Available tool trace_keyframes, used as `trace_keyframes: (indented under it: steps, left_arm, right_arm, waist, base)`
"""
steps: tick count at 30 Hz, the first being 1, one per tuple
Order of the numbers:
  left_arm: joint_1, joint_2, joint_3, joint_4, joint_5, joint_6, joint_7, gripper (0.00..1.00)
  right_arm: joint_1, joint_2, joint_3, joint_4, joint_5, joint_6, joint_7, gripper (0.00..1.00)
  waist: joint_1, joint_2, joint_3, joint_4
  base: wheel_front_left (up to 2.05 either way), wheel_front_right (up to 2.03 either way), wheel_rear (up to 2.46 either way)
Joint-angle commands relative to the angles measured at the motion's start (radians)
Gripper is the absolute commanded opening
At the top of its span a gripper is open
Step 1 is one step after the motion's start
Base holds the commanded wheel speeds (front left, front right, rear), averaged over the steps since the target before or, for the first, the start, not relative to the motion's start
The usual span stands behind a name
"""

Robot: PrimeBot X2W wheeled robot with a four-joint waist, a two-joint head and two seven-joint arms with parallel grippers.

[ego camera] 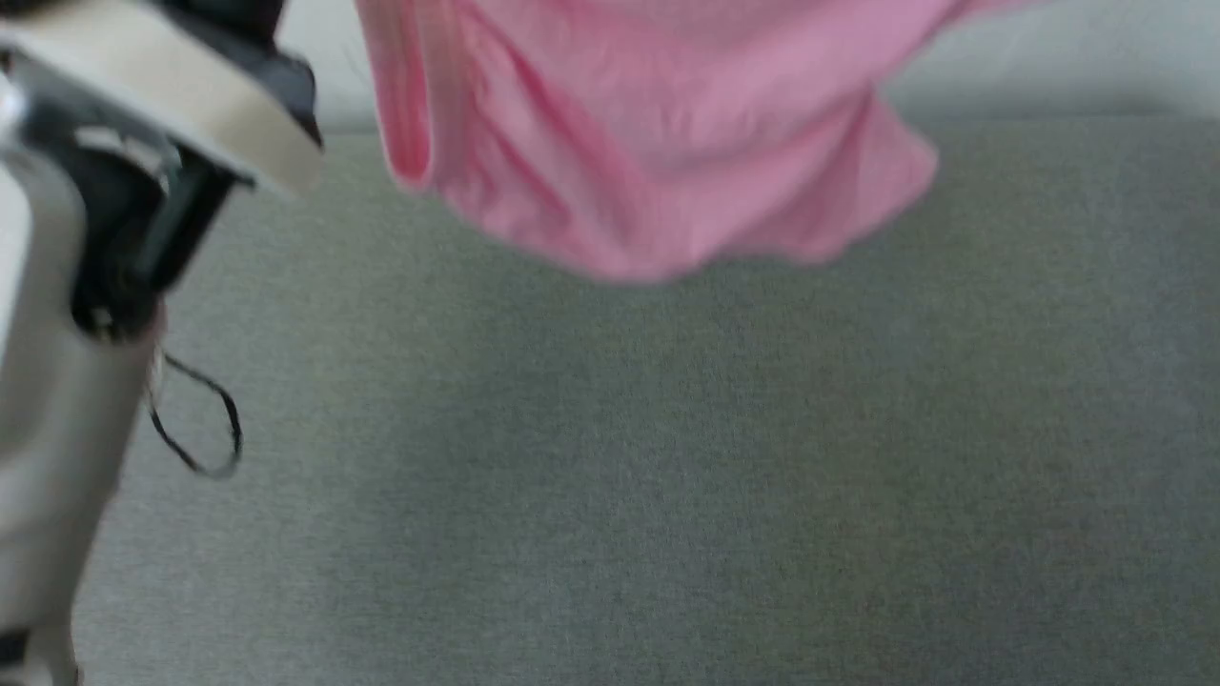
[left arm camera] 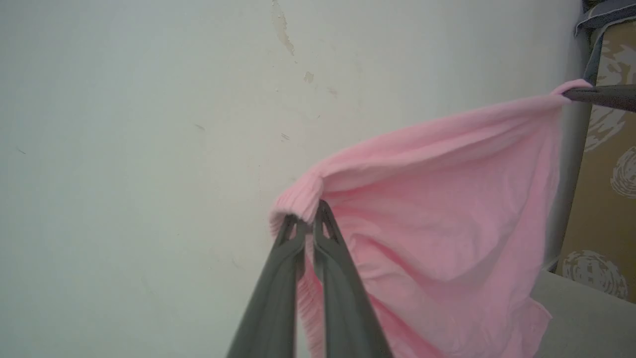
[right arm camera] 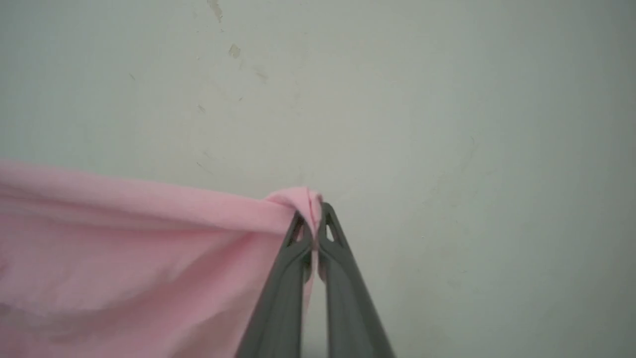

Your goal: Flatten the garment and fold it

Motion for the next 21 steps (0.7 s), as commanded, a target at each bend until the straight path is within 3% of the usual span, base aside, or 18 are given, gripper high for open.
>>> trace_keyframes:
  steps: [1, 6, 11, 15, 21]
  left_arm:
    - [-0.085, -0.012, 0.002, 0.059, 0.005, -0.015, 0.000, 0.00]
    - [-0.303, -0.062, 0.006, 0.259, 0.053, -0.030, -0.080, 0.00]
    - [-0.387, -0.122, -0.008, 0.432, 0.092, -0.029, -0.195, 0.00]
    - [-0.329, -0.164, -0.056, 0.527, 0.096, -0.049, -0.248, 0.00]
    - [-0.101, -0.206, -0.137, 0.630, 0.088, -0.070, -0.324, 0.00]
  right_arm:
    - [-0.081, -0.003, 0.019, 0.061, -0.032, -0.001, -0.049, 0.00]
    - [-0.267, 0.014, 0.069, 0.236, -0.109, -0.001, -0.205, 0.00]
    - [-0.310, 0.051, 0.112, 0.372, -0.135, -0.001, -0.326, 0.00]
    - [-0.239, 0.069, 0.158, 0.449, -0.119, -0.001, -0.378, 0.00]
    - [-0.035, 0.075, 0.239, 0.518, -0.066, -0.001, -0.434, 0.00]
  waist:
    - [-0.0002, 0.0000, 0.151, -0.037]
    - [-0.0002, 0.0000, 0.257, -0.049]
    - [-0.0002, 0.0000, 0.294, -0.043]
    - [-0.0002, 0.0000, 0.288, -0.031]
    - [-0.0002, 0.0000, 0.230, -0.008]
  base:
    - [0.00, 0.00, 0.00]
    - [0.00, 0.00, 0.00]
    - [0.00, 0.00, 0.00]
    - [0.00, 0.00, 0.00]
    - [0.00, 0.00, 0.00]
